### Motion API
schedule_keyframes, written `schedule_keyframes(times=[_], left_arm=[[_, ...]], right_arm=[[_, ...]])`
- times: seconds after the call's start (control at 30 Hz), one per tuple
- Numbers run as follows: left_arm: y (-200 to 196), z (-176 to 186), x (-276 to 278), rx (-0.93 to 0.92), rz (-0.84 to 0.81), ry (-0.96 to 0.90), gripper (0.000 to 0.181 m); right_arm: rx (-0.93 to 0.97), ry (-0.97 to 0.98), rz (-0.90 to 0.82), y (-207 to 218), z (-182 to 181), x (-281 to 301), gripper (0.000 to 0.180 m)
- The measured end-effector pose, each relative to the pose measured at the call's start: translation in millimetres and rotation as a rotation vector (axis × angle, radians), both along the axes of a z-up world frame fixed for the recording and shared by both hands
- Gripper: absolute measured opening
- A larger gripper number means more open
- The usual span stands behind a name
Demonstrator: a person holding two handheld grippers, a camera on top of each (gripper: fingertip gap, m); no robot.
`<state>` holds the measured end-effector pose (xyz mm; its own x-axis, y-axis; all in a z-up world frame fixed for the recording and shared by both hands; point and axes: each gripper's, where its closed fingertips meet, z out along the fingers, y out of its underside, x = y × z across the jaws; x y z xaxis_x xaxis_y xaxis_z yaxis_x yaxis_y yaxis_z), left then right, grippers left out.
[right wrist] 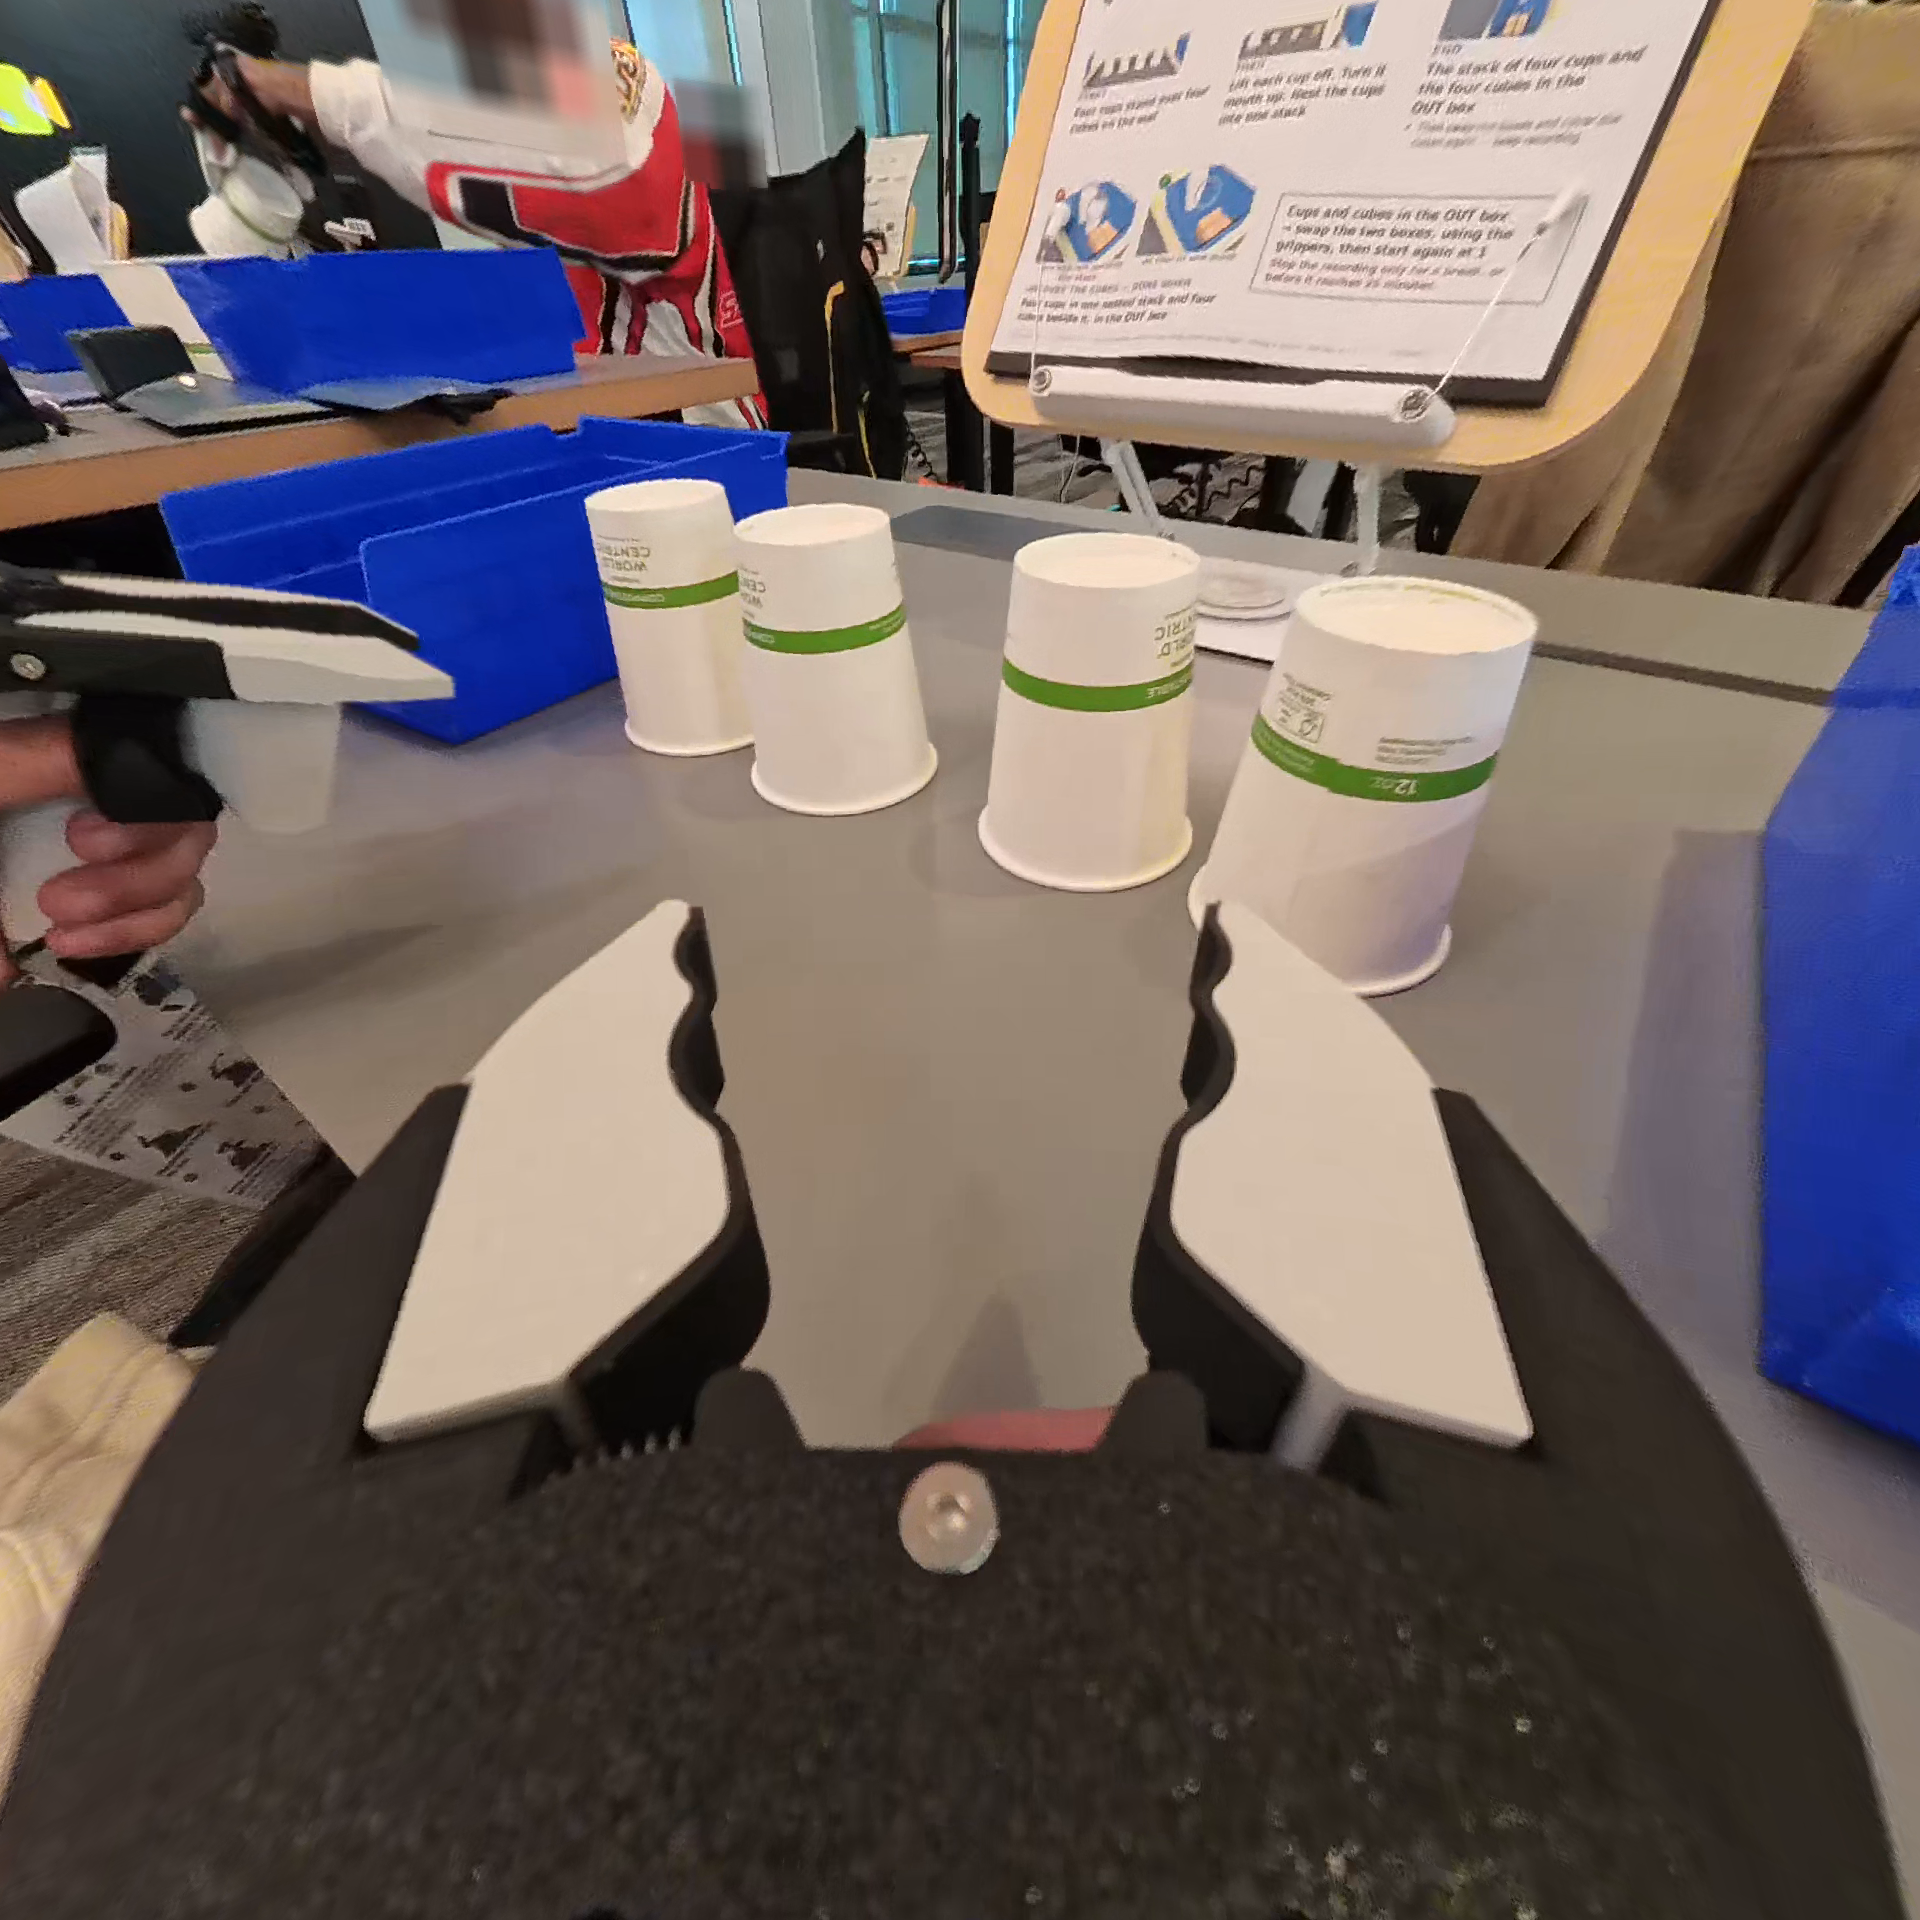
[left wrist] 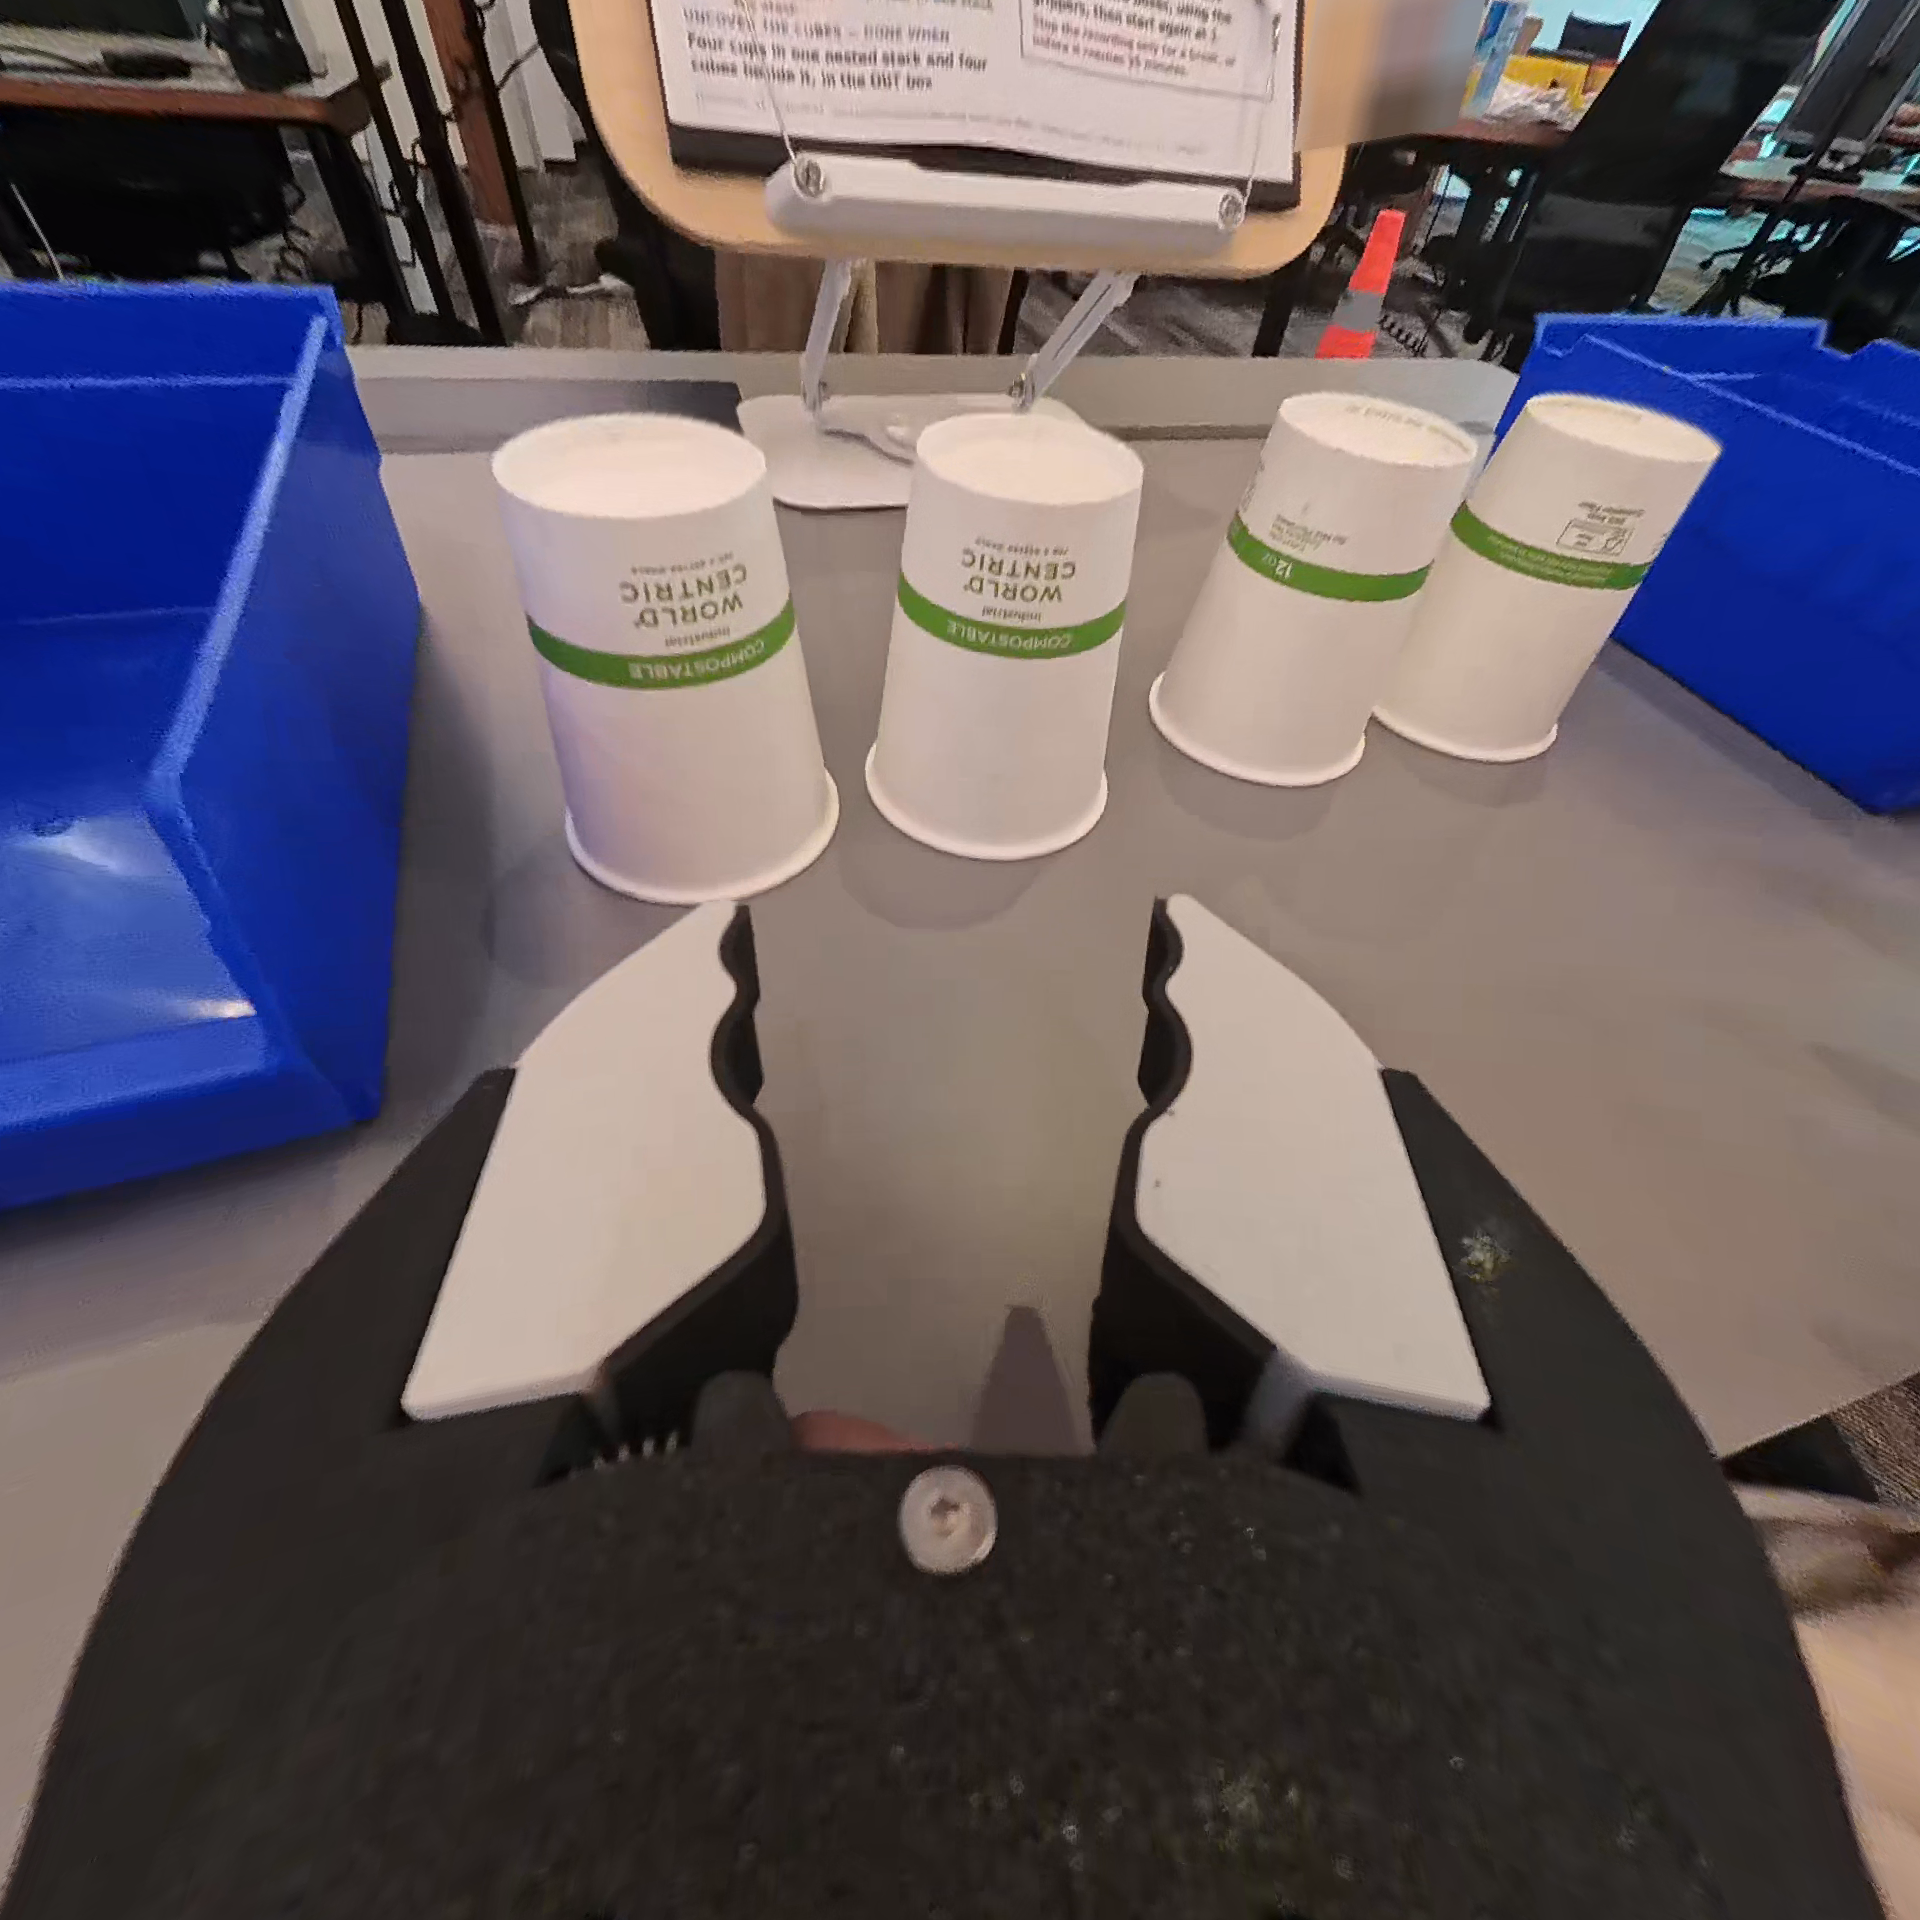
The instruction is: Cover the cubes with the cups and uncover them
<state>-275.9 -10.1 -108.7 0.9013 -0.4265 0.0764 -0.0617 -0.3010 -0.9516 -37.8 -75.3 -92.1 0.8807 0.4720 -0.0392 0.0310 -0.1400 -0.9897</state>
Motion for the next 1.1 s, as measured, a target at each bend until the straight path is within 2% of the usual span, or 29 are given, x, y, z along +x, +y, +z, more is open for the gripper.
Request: schedule_keyframes(times=[0.17, 0.3, 0.57, 1.1], left_arm=[[-1.5, -9.4, 4.6, -0.036, -0.020, -0.003, 0.070], [-1.2, -20.3, 7.0, -0.082, -0.036, 0.008, 0.066], [-2.8, -18.1, 11.4, -0.057, -0.063, 0.052, 0.064], [-4.4, -19.9, 13.3, -0.062, -0.068, 0.077, 0.064]], right_arm=[[-0.034, 0.112, 0.063, -4.1, 4.3, -7.1, 0.085], [-0.051, 0.093, 0.055, -0.4, -2.8, -6.5, 0.083], [-0.086, 0.072, 0.062, 4.4, -15.0, -8.7, 0.081], [-0.100, 0.073, 0.056, 6.2, -17.6, -6.4, 0.079]])
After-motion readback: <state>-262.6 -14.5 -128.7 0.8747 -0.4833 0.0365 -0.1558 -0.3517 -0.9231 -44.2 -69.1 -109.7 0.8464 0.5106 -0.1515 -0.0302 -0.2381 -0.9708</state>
